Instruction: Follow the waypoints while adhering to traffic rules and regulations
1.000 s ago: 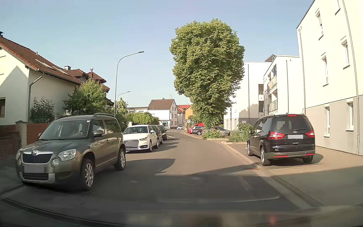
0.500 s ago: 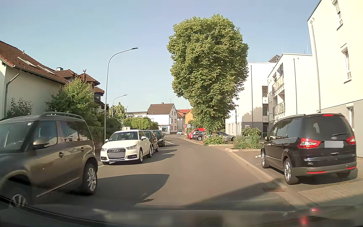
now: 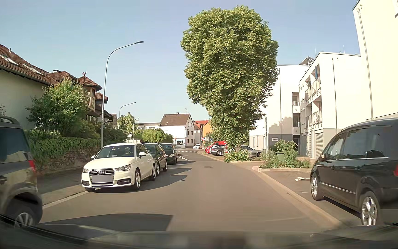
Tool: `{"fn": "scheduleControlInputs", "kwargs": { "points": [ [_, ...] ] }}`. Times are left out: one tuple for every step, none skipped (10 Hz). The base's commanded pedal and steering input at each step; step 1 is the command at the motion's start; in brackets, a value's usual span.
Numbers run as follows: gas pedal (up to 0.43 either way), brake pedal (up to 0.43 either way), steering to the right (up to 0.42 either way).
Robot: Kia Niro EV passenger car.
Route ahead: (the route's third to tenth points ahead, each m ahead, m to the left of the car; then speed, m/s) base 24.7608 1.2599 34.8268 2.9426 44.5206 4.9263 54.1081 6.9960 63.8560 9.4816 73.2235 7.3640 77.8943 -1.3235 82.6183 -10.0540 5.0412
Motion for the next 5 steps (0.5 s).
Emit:
{"fn": "scheduleControlInputs", "kwargs": {
  "points": [
    [0.047, 0.030, 0.008],
    [0.047, 0.030, 0.008],
    [0.047, 0.030, 0.008],
    [0.047, 0.030, 0.004],
    [0.047, 0.030, 0.002]
  ]
}}
